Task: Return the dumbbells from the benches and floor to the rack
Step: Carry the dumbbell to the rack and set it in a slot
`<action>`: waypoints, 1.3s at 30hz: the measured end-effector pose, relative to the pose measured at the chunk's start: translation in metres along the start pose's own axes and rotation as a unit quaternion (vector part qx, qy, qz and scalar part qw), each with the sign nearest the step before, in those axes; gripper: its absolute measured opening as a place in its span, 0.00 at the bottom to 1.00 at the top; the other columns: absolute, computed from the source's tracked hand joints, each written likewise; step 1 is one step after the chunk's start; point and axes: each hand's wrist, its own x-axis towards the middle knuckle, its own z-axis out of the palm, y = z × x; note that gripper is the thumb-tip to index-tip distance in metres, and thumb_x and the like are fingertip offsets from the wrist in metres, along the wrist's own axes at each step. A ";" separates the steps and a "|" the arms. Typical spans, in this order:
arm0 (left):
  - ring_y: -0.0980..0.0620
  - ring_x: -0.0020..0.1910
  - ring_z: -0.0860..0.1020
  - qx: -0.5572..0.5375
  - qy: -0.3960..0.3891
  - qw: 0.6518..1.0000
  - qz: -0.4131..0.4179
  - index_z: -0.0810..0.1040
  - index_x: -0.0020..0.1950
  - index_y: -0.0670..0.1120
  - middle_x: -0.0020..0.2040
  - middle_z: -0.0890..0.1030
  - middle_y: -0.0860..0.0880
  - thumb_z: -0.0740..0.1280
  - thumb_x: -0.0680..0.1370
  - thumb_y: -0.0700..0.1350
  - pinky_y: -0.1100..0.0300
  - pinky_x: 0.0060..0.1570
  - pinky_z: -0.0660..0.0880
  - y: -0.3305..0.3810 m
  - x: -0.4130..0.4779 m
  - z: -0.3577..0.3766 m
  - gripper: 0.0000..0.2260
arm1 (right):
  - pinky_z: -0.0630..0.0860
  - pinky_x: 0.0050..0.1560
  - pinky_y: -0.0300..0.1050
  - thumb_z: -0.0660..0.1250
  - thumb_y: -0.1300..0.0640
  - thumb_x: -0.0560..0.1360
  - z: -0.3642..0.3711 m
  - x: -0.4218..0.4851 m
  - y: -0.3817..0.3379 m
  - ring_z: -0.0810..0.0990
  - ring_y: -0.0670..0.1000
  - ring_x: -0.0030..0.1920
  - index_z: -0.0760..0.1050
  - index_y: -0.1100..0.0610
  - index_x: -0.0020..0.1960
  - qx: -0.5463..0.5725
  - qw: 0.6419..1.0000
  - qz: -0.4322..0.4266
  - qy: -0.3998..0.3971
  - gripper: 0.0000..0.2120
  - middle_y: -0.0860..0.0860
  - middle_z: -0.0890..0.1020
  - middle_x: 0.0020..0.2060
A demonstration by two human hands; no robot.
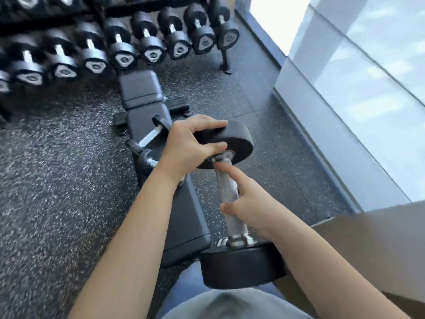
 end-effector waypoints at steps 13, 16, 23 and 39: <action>0.72 0.47 0.73 0.006 0.071 0.996 -0.050 0.79 0.51 0.50 0.46 0.79 0.53 0.75 0.64 0.35 0.78 0.50 0.65 -0.019 -0.028 -0.009 0.20 | 0.66 0.61 0.40 0.64 0.71 0.70 0.008 0.009 0.009 0.65 0.43 0.64 0.64 0.36 0.66 -0.033 0.996 0.021 -0.075 0.37 0.38 0.66 0.62; 0.77 0.49 0.70 0.004 0.081 0.995 -0.052 0.79 0.51 0.49 0.47 0.80 0.48 0.75 0.63 0.34 0.81 0.50 0.62 -0.022 -0.038 -0.014 0.20 | 0.69 0.65 0.50 0.64 0.72 0.70 0.017 0.007 0.008 0.68 0.48 0.65 0.64 0.37 0.66 -0.040 0.996 0.027 -0.077 0.37 0.40 0.67 0.65; 0.70 0.47 0.75 -0.006 0.079 0.995 -0.059 0.79 0.51 0.52 0.47 0.80 0.52 0.76 0.64 0.36 0.76 0.50 0.66 -0.029 -0.053 -0.031 0.19 | 0.70 0.64 0.53 0.64 0.70 0.71 0.039 -0.001 0.003 0.71 0.49 0.56 0.64 0.37 0.66 -0.047 0.995 0.025 -0.081 0.35 0.42 0.67 0.65; 0.56 0.49 0.77 0.000 0.121 0.989 -0.086 0.80 0.51 0.51 0.46 0.80 0.51 0.75 0.64 0.35 0.69 0.53 0.70 -0.044 -0.062 -0.094 0.19 | 0.76 0.50 0.44 0.69 0.66 0.70 0.086 0.028 -0.031 0.73 0.41 0.43 0.65 0.35 0.62 -0.051 0.989 0.013 -0.136 0.33 0.43 0.68 0.63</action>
